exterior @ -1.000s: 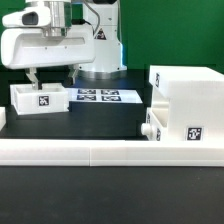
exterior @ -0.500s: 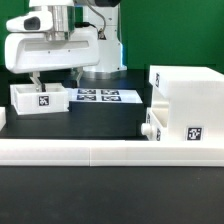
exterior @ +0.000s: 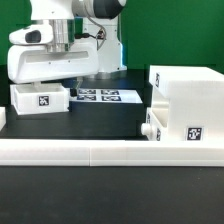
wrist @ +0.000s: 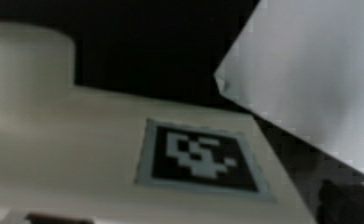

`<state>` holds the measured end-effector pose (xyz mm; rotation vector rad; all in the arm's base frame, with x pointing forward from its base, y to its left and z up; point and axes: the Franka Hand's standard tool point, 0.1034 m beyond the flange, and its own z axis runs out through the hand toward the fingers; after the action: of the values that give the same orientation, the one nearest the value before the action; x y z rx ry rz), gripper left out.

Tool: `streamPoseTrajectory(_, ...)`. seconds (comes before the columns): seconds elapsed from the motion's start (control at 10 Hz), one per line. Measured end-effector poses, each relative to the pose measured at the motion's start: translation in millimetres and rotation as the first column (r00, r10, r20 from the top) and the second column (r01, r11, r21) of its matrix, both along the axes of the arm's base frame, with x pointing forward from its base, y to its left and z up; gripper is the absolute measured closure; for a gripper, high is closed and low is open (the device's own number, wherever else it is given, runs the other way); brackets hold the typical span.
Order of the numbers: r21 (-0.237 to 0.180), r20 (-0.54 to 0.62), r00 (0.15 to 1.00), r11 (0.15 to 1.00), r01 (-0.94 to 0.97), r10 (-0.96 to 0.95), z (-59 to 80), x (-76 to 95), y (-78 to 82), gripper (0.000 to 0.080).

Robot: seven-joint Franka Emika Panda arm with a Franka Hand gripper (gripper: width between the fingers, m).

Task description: Assemble drawer

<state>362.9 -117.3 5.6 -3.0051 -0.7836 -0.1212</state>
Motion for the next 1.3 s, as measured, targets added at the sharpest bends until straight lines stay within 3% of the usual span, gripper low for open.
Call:
streamPoseTrajectory(0.1,0.001,-0.002,1.000,1.000,0.000,0.000,-0.7,-1.2,0.4,0.0275)
streamPoseTrajectory(0.3,0.001,-0.002,1.000,1.000,0.000,0.000,-1.0,-1.2,0.6,0.0549)
streamPoseTrajectory(0.4,0.002,-0.002,1.000,1.000,-0.001,0.001,-1.0,-0.9,1.5,0.0549)
streamPoseTrajectory(0.5,0.002,-0.002,1.000,1.000,-0.004,0.004,-0.9,-0.5,2.5,0.0724)
streamPoseTrajectory(0.6,0.002,-0.002,1.000,1.000,-0.005,0.005,-0.9,-0.3,2.8,0.0758)
streamPoseTrajectory(1.0,-0.001,0.008,1.000,1.000,-0.028,0.028,2.9,6.8,13.7,0.0758)
streamPoseTrajectory(1.1,-0.005,0.020,0.998,0.999,-0.054,0.054,8.1,16.1,29.1,0.0758)
streamPoseTrajectory(1.2,-0.012,0.030,0.991,0.991,-0.132,0.133,15.4,30.7,55.3,0.0758)
streamPoseTrajectory(1.3,0.000,-0.002,0.982,0.982,-0.188,0.188,19.4,43.8,68.8,0.0757)
